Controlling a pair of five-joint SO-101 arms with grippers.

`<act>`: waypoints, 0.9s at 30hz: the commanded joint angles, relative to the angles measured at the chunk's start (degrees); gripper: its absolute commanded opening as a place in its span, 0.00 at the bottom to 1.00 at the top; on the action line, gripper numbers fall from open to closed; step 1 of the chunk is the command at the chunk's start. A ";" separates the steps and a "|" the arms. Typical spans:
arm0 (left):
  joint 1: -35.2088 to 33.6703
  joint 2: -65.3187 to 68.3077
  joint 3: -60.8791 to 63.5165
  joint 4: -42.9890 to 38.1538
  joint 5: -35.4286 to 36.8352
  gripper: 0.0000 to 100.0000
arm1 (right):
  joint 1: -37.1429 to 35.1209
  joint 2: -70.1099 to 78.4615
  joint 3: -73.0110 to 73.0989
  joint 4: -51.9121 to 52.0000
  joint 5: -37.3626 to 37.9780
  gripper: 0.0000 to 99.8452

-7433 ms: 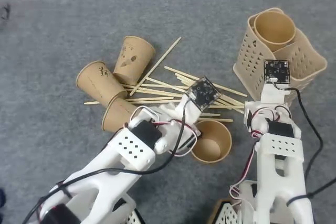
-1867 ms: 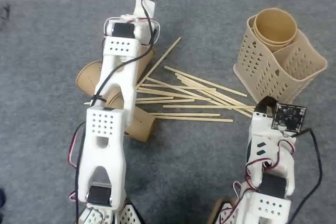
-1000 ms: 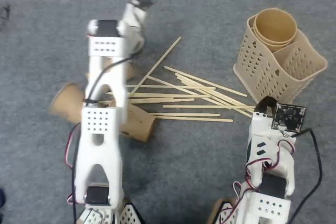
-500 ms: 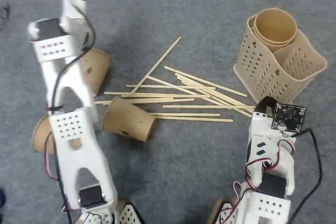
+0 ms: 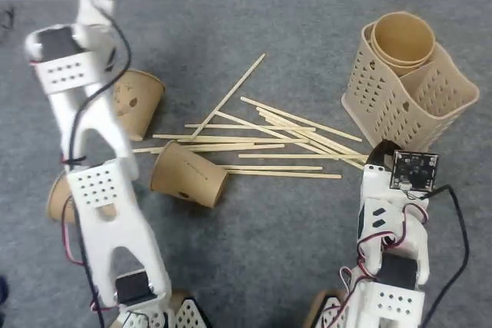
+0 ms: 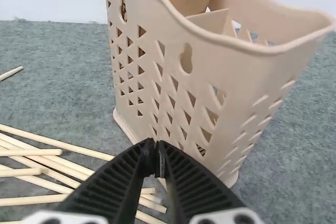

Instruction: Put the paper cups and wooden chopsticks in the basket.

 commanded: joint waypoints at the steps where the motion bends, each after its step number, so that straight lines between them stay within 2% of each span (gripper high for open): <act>1: 4.31 -0.26 -2.24 -10.37 7.12 0.01 | -0.57 -0.92 0.00 -0.92 0.88 0.01; 4: 5.01 3.34 -2.24 -16.09 8.26 0.01 | -0.57 -0.92 0.09 -1.01 0.97 0.01; 7: 5.54 7.21 -2.24 -16.70 8.09 0.01 | -0.57 -0.92 0.09 -1.10 0.97 0.01; 16: 5.36 10.55 -2.42 -6.15 -3.87 0.01 | -0.57 -0.92 0.09 -1.10 1.05 0.01; 21: 5.10 9.58 -2.95 4.13 -10.20 0.01 | -0.57 -0.92 0.09 -1.10 1.05 0.01; 27: 1.67 5.01 -3.03 4.75 -13.27 0.01 | -0.57 -0.92 0.09 -1.10 1.14 0.01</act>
